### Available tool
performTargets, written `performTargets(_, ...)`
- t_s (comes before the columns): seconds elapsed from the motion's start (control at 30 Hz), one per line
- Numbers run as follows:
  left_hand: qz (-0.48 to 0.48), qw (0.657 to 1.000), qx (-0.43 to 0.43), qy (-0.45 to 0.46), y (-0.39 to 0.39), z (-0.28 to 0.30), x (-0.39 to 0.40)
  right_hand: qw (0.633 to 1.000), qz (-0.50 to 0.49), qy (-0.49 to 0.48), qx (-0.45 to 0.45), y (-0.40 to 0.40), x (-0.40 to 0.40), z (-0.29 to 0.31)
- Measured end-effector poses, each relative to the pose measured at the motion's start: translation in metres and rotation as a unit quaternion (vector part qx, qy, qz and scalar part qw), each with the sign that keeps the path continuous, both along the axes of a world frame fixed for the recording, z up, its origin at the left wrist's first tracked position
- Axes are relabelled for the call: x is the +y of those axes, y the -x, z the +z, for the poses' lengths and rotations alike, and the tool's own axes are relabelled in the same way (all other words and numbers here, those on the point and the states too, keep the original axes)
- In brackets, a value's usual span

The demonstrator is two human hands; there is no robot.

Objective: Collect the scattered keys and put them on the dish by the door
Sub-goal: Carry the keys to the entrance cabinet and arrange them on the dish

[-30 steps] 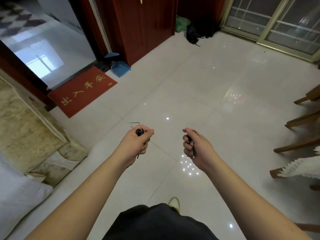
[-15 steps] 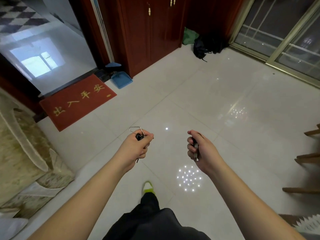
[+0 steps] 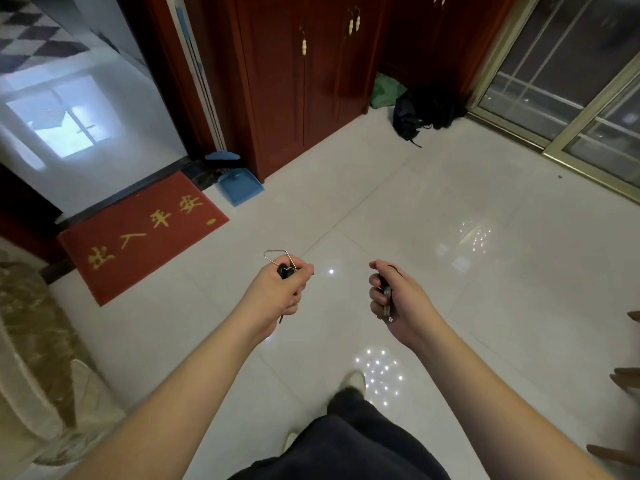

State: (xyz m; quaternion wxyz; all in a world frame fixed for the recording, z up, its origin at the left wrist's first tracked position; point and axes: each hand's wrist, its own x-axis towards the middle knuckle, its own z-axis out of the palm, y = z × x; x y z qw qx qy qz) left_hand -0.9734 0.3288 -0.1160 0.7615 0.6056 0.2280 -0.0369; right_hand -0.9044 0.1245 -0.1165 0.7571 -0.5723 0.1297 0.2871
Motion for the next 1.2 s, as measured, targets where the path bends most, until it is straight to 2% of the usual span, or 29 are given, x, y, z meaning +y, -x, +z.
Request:
performTargets(0.23, 0.01, 0.999, 0.022, -0.023, -0.135, -0.009, 0.018, 1.0, 0.003, -0.018, 0.006, -0.144, 0.017, -0.014)
performTargets(0.43, 0.027, 0.998, 0.018, -0.045, -0.258, 0.014, 0.036, 0.998, 0.023, -0.052, 0.021, -0.27, 0.035, 0.0)
performTargets(0.6, 0.061, 0.997, 0.029, -0.048, -0.323, 0.024, 0.06, 0.996, 0.056, -0.064, 0.027, -0.354, 0.068, 0.01)
performTargets(0.83, 0.112, 0.992, 0.043, -0.043, -0.393, 0.011, 0.127, 0.993, 0.103, -0.052, 0.04, -0.44, 0.146, -0.001)
performTargets(1.1, 0.118, 0.991, 0.042, -0.042, -0.503, -0.002, 0.244, 0.99, 0.123, -0.047, 0.056, -0.553, 0.267, 0.003)
performTargets(1.2, 0.091, 0.994, 0.03, -0.045, -0.554, 0.005, 0.279, 0.991, 0.112, -0.057, 0.049, -0.596, 0.303, 0.013)
